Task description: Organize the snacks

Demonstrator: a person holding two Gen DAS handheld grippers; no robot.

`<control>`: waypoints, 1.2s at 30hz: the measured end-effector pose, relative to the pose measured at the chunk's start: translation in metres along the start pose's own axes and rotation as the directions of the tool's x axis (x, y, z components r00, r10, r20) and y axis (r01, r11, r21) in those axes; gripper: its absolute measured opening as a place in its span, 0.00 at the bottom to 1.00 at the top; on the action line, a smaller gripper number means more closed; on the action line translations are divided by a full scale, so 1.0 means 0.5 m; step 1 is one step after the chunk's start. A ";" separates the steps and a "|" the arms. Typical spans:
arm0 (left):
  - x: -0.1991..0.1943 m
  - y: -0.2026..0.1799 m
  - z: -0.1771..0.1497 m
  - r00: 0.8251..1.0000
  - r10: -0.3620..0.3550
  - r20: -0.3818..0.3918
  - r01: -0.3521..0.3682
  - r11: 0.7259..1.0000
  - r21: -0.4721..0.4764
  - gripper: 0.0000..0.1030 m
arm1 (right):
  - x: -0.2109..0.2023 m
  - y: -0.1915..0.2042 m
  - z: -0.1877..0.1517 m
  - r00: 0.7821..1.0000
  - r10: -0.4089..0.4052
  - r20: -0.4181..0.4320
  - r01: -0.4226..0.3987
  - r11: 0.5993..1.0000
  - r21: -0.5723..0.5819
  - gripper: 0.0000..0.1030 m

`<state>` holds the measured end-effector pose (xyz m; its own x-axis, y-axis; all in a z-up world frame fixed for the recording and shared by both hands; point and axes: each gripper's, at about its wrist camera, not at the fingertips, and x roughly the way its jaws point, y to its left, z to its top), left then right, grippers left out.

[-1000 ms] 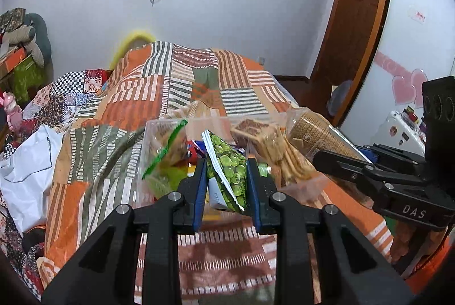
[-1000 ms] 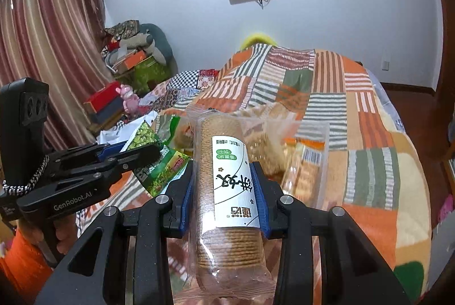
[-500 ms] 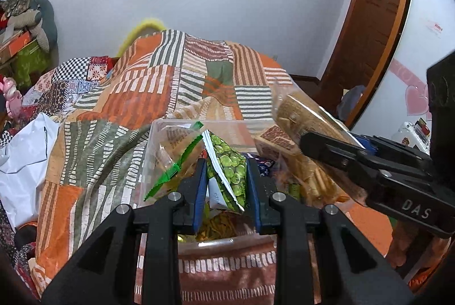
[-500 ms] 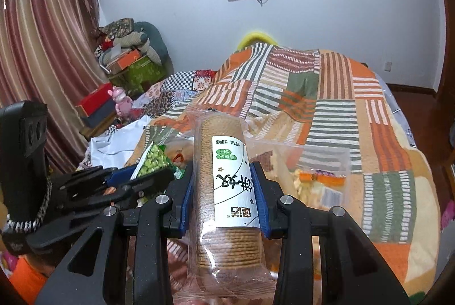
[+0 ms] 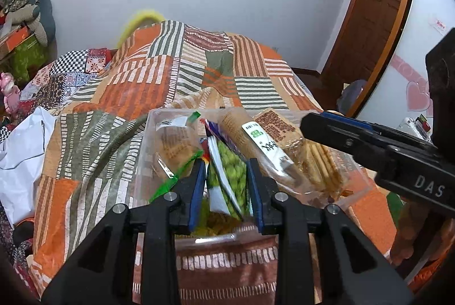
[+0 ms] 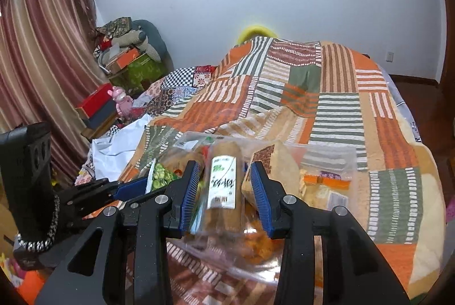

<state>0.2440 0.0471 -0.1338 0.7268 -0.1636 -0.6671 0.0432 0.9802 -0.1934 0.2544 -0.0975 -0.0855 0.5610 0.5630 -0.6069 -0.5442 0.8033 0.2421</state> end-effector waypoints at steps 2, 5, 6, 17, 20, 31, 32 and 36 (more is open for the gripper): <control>-0.013 -0.004 0.001 1.000 0.010 0.010 -0.010 1.000 0.007 0.31 | -0.013 0.002 0.000 1.000 0.000 0.003 0.000 1.000 -0.005 0.35; -0.048 -0.012 0.004 0.999 0.009 0.036 -0.009 1.000 0.012 0.31 | -0.046 0.004 -0.005 1.000 -0.008 0.019 0.008 1.000 -0.018 0.35; -0.056 -0.014 0.006 0.999 0.007 0.043 -0.007 1.000 0.013 0.31 | -0.055 0.005 -0.006 1.000 -0.011 0.025 0.012 1.000 -0.021 0.35; -0.234 -0.069 0.024 0.980 -0.009 0.201 -0.001 0.999 0.050 0.31 | -0.213 0.025 -0.009 0.987 -0.045 0.157 0.054 0.997 -0.052 0.35; -0.279 -0.082 0.021 0.968 -0.032 0.248 0.017 0.998 0.062 0.37 | -0.250 0.035 -0.011 0.979 -0.056 0.198 0.068 0.996 -0.056 0.40; -0.399 -0.121 -0.010 0.920 -0.009 0.392 -0.023 0.997 0.076 0.72 | -0.342 0.062 -0.026 0.941 -0.100 0.322 0.116 0.993 -0.030 0.82; -0.405 -0.122 -0.012 0.917 -0.006 0.399 -0.026 0.997 0.074 0.74 | -0.345 0.065 -0.027 0.939 -0.105 0.327 0.122 0.992 -0.031 0.83; -0.425 -0.122 -0.018 0.904 0.017 0.427 -0.046 0.997 0.056 0.87 | -0.356 0.075 -0.039 0.931 -0.124 0.342 0.145 0.989 -0.036 0.91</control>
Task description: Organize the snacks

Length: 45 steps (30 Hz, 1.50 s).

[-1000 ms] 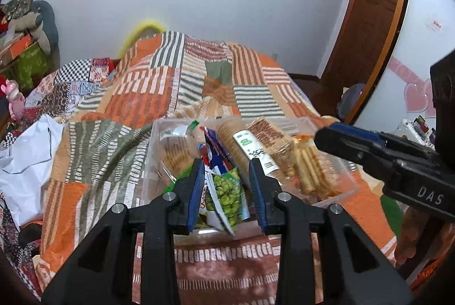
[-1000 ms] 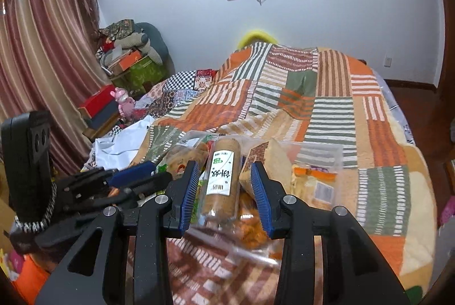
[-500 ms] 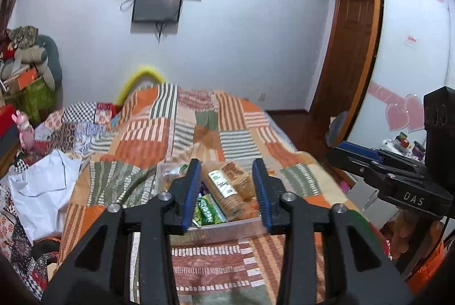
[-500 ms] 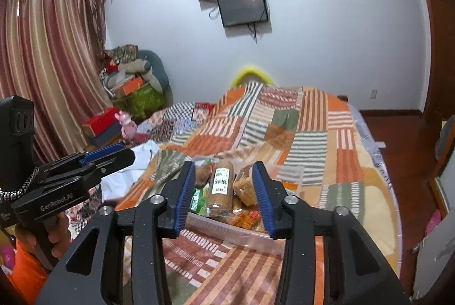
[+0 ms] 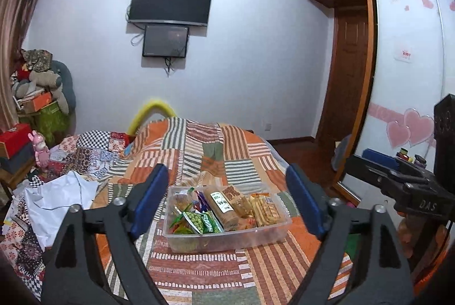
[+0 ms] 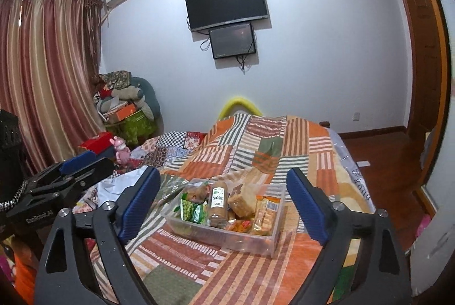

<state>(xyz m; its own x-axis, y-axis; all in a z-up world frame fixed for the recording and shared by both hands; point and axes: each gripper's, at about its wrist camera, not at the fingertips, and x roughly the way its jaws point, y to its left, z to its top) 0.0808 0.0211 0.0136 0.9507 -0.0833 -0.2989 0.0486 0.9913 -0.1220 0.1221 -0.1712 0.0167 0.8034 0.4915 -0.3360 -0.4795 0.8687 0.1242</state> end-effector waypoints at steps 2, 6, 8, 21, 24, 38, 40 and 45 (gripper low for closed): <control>-0.006 0.002 0.000 1.000 0.005 0.006 -0.004 1.000 -0.008 0.90 | -0.003 0.003 -0.001 1.000 -0.010 0.010 0.010 1.000 -0.003 0.96; -0.012 0.003 -0.001 1.000 0.020 0.015 -0.020 1.000 -0.010 0.93 | -0.009 0.007 -0.001 0.999 -0.025 0.023 0.026 1.000 -0.011 0.99; -0.014 0.004 -0.002 1.000 0.025 0.018 -0.024 1.000 -0.010 0.94 | -0.010 0.007 0.000 0.999 -0.029 0.026 0.029 0.999 -0.013 0.99; -0.024 -0.002 -0.009 0.999 0.031 0.031 -0.031 1.000 0.005 0.98 | -0.017 0.010 -0.006 0.999 -0.041 0.031 0.041 0.999 -0.015 1.00; -0.024 -0.004 -0.011 0.999 0.033 0.030 -0.033 0.999 0.008 0.99 | -0.018 0.009 -0.007 0.999 -0.040 0.031 0.041 0.999 -0.016 1.00; -0.023 -0.010 -0.012 0.999 0.034 0.029 -0.034 0.999 0.013 0.99 | -0.020 0.008 -0.007 0.999 -0.039 0.030 0.039 0.999 -0.012 1.00; -0.023 -0.010 -0.012 0.999 0.034 0.029 -0.035 0.999 0.014 0.99 | -0.020 0.009 -0.007 0.999 -0.042 0.031 0.042 0.999 -0.013 1.00; -0.023 -0.010 -0.012 0.999 0.034 0.029 -0.035 0.999 0.013 0.99 | -0.020 0.009 -0.004 0.998 -0.047 0.030 0.047 0.999 -0.012 1.00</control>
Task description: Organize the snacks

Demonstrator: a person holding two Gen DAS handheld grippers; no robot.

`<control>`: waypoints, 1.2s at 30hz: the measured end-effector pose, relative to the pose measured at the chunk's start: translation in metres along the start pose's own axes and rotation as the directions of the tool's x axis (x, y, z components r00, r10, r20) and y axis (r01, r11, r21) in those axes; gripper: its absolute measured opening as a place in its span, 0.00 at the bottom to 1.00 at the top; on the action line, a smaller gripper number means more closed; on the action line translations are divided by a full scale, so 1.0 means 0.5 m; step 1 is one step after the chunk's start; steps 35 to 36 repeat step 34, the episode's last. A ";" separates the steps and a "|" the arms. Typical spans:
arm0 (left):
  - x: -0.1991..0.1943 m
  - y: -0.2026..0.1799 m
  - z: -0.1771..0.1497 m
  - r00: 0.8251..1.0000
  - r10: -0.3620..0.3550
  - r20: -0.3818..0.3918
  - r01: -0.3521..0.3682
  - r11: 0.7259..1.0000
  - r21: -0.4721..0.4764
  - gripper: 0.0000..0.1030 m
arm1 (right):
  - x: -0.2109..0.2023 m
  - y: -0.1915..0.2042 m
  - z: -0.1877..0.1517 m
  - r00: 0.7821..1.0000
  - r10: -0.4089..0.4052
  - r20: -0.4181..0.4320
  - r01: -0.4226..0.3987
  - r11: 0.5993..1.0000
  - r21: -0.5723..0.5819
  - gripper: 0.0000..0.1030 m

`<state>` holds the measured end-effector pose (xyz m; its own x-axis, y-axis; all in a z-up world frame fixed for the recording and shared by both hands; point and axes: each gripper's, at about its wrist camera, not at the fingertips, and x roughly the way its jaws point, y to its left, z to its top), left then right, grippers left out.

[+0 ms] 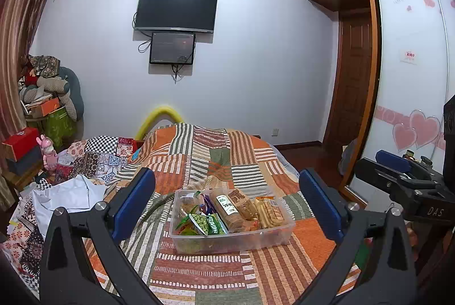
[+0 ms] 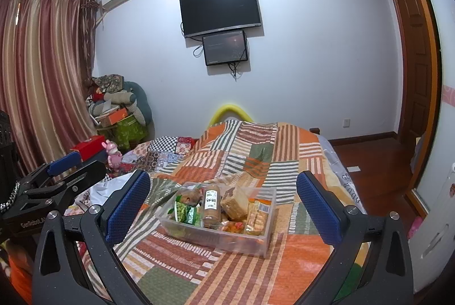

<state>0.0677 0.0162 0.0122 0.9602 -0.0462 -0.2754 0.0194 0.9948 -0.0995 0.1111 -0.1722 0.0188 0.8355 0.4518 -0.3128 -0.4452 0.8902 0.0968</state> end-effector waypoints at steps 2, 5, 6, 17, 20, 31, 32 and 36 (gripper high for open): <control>0.000 0.000 0.000 1.000 0.000 -0.001 0.000 1.000 0.000 0.99 | 0.000 -0.001 0.000 1.000 -0.001 0.000 0.001 1.000 0.001 1.00; 0.000 0.000 0.000 1.000 0.000 0.000 0.000 1.000 0.001 0.99 | -0.002 -0.001 -0.001 1.000 -0.003 -0.001 0.003 1.000 0.001 1.00; 0.000 0.000 0.000 1.000 -0.001 -0.001 0.001 1.000 0.000 0.99 | -0.001 0.000 -0.001 1.000 -0.005 -0.001 0.005 1.000 0.000 1.00; 0.001 -0.002 0.000 1.000 -0.025 -0.008 0.025 1.000 0.004 0.99 | -0.001 -0.005 0.000 1.000 -0.019 0.000 0.019 1.000 0.002 1.00; 0.001 0.000 0.001 0.999 -0.029 -0.015 0.029 1.000 0.002 0.99 | -0.001 -0.005 0.000 1.000 -0.023 -0.002 0.023 1.000 0.001 1.00; 0.003 0.001 -0.001 1.000 -0.026 -0.017 0.026 1.000 0.008 0.99 | 0.004 -0.004 -0.003 1.000 -0.026 -0.010 0.026 1.000 0.000 1.00; 0.004 0.001 -0.001 1.000 -0.026 -0.017 0.026 1.000 0.009 0.99 | 0.004 -0.004 -0.003 1.000 -0.026 -0.009 0.026 1.000 0.000 1.00; 0.005 0.001 -0.002 0.999 -0.028 -0.020 0.028 1.000 0.009 0.99 | 0.005 -0.004 -0.003 1.000 -0.027 -0.012 0.027 1.000 0.002 1.00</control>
